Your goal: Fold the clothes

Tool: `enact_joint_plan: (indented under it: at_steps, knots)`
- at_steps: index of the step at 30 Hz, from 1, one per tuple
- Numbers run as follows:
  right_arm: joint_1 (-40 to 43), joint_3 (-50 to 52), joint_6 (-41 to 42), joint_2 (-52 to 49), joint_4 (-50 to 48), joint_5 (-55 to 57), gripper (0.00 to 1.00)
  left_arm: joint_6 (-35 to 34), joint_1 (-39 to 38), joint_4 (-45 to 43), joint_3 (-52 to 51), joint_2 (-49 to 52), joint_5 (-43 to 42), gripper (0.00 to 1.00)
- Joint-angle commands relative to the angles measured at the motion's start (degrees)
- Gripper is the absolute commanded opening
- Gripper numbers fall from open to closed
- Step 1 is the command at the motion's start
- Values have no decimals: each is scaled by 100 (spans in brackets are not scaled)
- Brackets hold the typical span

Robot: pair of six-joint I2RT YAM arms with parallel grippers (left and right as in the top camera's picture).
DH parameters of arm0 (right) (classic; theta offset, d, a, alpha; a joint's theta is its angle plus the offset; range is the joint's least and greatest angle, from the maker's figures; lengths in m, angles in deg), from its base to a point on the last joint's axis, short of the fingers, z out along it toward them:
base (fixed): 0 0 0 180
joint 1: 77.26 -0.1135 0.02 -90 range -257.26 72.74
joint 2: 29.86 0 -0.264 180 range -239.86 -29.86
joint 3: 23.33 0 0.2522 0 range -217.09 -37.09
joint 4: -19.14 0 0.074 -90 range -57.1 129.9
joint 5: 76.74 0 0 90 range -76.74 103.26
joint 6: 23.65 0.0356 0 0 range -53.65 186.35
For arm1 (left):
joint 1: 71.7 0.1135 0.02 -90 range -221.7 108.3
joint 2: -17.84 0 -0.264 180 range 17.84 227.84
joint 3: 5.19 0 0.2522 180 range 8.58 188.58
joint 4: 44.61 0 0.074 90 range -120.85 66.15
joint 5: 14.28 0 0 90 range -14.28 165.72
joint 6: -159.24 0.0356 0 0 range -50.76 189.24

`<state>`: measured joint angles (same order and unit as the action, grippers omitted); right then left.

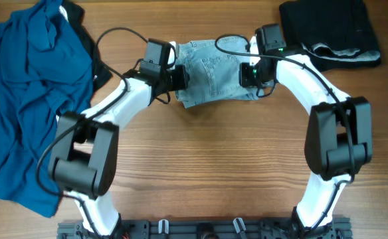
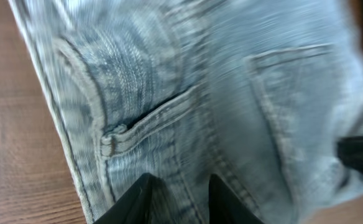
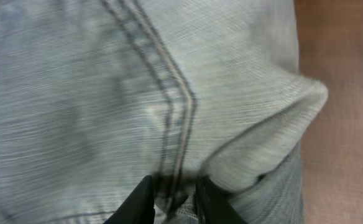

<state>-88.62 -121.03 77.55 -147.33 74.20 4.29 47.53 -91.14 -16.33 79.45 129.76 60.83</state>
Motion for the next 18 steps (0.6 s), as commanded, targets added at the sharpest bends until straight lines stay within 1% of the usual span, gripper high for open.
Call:
enact_joint_plan:
  at_steps: [1,4,5,6,7,9,10,11,12,13,14,15,17,18]
  knots:
    - [83,-31,448,-269,439,986,23,74,72,339,-26,369,219,29]
    - [142,-33,378,-254,514,765,23,205,96,302,-20,356,232,29]
    - [142,-37,378,-234,592,660,20,208,98,308,7,334,234,30]
    - [142,-39,385,-179,708,518,14,229,103,326,44,299,229,31]
    - [142,-39,389,-17,824,299,11,225,133,356,109,214,227,32]
    - [142,-39,398,323,916,151,11,227,216,385,243,61,195,33]
    - [142,-39,398,555,935,157,12,227,271,413,328,-2,186,35]
    - [142,-39,378,852,927,170,16,225,350,516,470,-90,181,42]
    - [142,-39,380,1176,909,256,26,227,404,656,599,-166,138,45]
    - [146,-39,380,1434,911,332,45,227,461,850,715,-254,-28,47]
    - [157,-37,382,1628,927,378,59,227,487,990,780,-332,-146,53]
    - [195,-37,391,1834,970,380,67,227,507,1176,798,-431,-227,63]
    - [315,-37,584,1941,1097,350,76,225,509,1491,798,-490,-227,67]
    - [404,-33,560,1937,1165,208,84,225,507,1668,798,-490,-225,68]
